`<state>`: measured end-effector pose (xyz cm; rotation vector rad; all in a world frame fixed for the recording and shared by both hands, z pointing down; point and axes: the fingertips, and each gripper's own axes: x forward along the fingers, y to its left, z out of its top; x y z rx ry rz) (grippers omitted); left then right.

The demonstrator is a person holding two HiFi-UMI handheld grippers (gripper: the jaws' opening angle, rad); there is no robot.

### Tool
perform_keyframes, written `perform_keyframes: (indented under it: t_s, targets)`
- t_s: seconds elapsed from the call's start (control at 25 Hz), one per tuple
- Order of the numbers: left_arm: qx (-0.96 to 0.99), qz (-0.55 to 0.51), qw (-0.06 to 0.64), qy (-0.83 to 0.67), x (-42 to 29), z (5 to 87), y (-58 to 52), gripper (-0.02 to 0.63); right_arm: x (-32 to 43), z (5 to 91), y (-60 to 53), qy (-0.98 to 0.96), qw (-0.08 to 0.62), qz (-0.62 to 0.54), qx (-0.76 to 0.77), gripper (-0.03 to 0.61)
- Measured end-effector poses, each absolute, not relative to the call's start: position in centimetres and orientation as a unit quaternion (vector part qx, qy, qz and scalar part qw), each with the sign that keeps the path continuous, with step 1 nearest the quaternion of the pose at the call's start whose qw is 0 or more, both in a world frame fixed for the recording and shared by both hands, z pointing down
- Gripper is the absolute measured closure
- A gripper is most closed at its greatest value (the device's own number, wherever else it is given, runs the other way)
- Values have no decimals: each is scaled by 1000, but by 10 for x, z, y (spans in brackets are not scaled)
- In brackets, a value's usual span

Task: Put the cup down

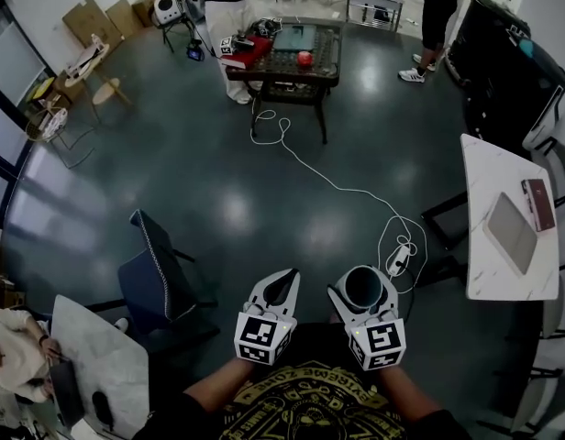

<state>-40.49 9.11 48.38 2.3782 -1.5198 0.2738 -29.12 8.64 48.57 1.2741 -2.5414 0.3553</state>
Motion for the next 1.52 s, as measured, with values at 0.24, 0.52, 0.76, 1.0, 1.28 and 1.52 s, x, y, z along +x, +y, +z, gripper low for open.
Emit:
perform_keyframes:
  t_s: [0.24, 0.52, 0.76, 1.0, 1.28, 1.52]
  targets:
    - [845, 102, 141, -505, -363, 478, 75, 604, -250, 482, 77, -866, 122, 127, 468, 199]
    - [861, 117, 133, -477, -317, 479, 60, 604, -200, 484, 70, -846, 106, 139, 504, 199]
    - [869, 133, 125, -460, -286, 480, 54, 604, -169, 487, 68, -833, 98, 147, 525, 199]
    - [873, 143, 120, -451, -257, 483, 48, 604, -140, 487, 64, -824, 91, 150, 539, 199]
    - [878, 153, 120, -438, -226, 492, 47, 603, -107, 495, 65, -812, 89, 155, 556, 199]
    - [886, 153, 130, -418, -201, 494, 41, 603, -81, 500, 67, -796, 92, 162, 576, 199]
